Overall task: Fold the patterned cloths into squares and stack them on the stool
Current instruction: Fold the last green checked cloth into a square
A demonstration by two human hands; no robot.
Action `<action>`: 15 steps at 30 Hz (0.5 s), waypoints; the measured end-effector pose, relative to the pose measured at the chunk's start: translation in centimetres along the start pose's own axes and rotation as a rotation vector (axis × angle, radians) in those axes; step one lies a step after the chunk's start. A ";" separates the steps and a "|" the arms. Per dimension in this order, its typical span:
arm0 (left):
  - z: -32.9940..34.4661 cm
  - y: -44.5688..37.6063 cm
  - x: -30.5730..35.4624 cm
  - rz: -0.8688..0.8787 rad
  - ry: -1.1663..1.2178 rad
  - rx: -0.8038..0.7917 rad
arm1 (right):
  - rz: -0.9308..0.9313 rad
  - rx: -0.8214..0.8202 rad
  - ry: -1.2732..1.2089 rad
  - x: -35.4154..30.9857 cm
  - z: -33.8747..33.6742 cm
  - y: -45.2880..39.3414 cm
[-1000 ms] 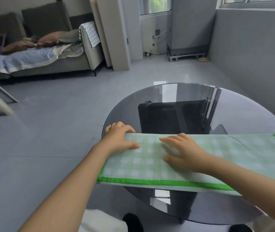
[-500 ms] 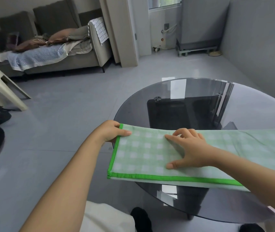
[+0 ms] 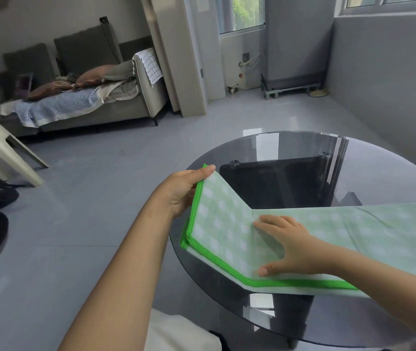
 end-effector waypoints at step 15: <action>15.2 -0.6 -0.5 0.108 -0.091 -0.058 | 0.336 0.217 -0.974 5.7 -6.9 7.2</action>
Point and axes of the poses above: each hand's wrist, its own y-axis away from the middle knuckle, its own z-axis out of the palm, x = y × z, the point moved 4 cm from there along -y, towards the middle knuckle, and after that the axes turned 2 degrees about x, right-handed, at the moved point
